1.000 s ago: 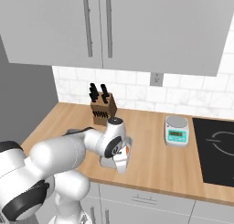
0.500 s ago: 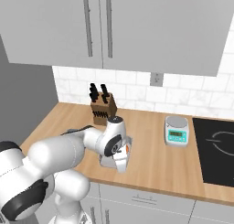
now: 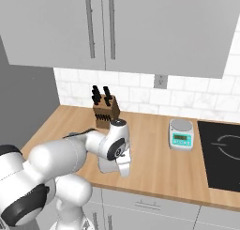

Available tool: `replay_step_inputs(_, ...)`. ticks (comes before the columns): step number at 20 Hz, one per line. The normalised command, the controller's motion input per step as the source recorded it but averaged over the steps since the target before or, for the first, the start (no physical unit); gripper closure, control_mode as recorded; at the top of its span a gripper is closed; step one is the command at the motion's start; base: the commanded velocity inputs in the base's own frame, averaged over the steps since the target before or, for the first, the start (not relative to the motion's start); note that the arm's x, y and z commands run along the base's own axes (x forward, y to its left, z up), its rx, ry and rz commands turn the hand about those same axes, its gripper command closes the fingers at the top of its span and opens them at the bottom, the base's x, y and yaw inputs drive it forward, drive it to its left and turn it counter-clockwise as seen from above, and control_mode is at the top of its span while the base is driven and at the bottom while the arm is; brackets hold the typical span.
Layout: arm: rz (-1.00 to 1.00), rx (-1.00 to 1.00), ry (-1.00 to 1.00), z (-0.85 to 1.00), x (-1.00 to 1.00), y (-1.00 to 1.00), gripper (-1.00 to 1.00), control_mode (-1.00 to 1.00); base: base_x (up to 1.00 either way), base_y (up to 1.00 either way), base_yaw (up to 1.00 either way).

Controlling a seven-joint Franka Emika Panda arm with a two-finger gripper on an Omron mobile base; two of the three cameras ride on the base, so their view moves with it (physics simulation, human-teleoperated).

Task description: Take the meat container that has the shrimp and place it on the second highest rack of the freezer. Then take the vegetable container that has the cucumbers and place it on the highest rack of the freezer.

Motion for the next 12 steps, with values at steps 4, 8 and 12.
replay_step_inputs(4, 0.0, 0.0, 0.0, 0.17, -0.21, 0.02, 1.0, -1.0, 0.0, 0.0, 0.0)
replay_step_inputs(8, -0.03, 0.0, 0.0, 0.78, -0.16, 0.0, 1.0, -1.0, 0.0, 0.0, 0.0)
replay_step_inputs(12, -0.09, 0.0, 0.0, 0.96, -0.18, 0.0, 1.0, -1.0, 0.0, 0.0, 0.0)
